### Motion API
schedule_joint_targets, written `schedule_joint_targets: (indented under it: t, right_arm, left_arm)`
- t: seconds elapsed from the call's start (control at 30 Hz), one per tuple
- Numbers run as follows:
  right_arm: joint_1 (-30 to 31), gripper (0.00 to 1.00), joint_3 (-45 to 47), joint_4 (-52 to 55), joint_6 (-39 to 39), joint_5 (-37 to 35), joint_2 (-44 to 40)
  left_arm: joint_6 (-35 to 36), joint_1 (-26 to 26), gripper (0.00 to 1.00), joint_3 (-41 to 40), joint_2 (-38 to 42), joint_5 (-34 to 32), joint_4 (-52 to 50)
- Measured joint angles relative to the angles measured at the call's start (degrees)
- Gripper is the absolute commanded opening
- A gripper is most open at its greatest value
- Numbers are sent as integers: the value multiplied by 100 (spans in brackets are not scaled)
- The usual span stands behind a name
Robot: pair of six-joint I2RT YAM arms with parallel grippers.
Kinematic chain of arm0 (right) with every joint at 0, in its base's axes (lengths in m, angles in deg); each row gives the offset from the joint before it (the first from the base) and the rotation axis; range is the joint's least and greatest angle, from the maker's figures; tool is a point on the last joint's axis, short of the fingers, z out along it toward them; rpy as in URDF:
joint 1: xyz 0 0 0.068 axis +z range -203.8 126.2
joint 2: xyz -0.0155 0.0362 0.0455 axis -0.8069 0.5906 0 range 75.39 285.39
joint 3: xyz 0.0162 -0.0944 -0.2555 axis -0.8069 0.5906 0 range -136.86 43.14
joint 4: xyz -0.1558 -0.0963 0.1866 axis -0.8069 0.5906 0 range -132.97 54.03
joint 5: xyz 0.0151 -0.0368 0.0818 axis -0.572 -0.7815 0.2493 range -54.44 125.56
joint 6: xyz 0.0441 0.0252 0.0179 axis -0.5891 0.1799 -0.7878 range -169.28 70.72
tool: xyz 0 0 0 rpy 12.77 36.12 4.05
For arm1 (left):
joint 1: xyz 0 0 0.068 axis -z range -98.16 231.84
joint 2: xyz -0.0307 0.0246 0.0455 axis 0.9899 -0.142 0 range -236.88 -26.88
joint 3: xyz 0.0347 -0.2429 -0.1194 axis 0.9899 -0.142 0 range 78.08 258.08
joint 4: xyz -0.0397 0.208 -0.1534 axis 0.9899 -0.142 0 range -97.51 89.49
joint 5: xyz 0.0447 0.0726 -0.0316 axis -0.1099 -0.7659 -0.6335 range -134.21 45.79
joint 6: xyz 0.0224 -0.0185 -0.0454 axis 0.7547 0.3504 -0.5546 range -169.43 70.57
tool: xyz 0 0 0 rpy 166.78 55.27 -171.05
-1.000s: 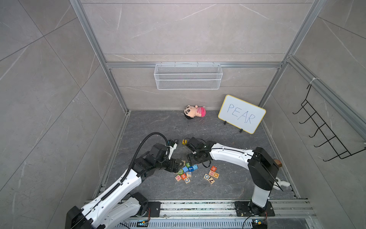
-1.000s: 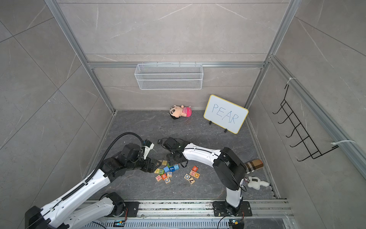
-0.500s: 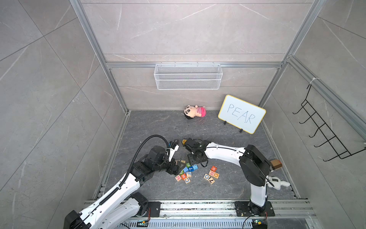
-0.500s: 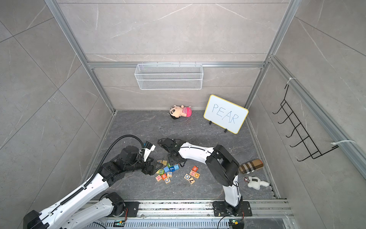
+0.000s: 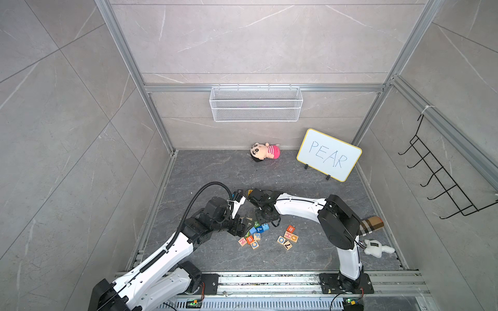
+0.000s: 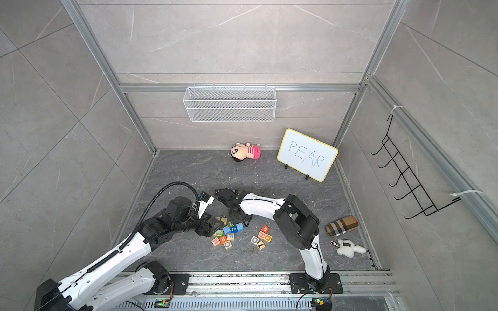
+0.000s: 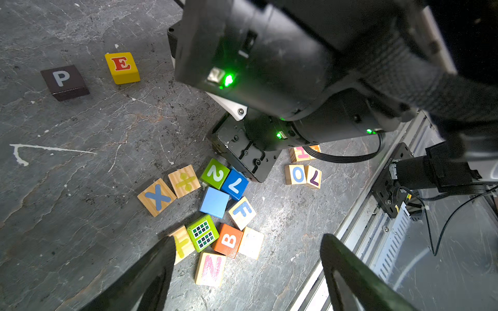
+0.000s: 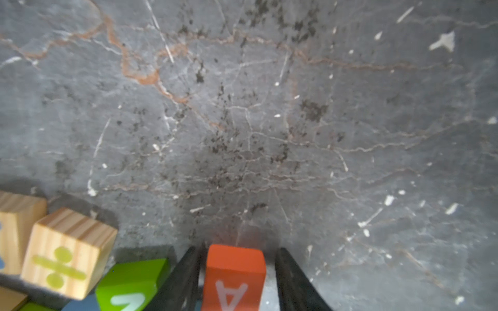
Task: Spell the uppercase word “pear” with letter blocks
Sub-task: Pick up the letter block from the center of the board.
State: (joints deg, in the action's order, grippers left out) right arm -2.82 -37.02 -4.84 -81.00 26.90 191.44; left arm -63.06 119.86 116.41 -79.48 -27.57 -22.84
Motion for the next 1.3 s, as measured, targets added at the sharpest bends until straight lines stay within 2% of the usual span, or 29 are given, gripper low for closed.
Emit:
schedule_joint_targets:
  t: [0.17, 0.27, 0.8, 1.03, 1.17, 1.3]
  right_arm:
    - [-83, 31, -2, -17, 98, 4, 0]
    - [-98, 28, -2, -31, 188, 11, 0]
    - [-243, 27, -35, 44, 638, 166, -601]
    - [-846, 28, -892, 116, 1139, 461, -356]
    - [-1231, 29, -1252, 157, 1576, 686, -315]
    - [-1453, 30, -2017, 391, 2039, 815, 70]
  left_arm:
    - [9, 22, 87, 0, -39, -7, 81]
    - [44, 24, 87, 0, -129, -9, 153]
    - [323, 26, 88, 83, -498, -85, 485]
    - [581, 22, 88, 363, -1088, -459, 964]
    - [776, -48, 89, 693, -1456, -446, 1093]
    - [916, -295, 89, 1075, -1832, -295, 1375]
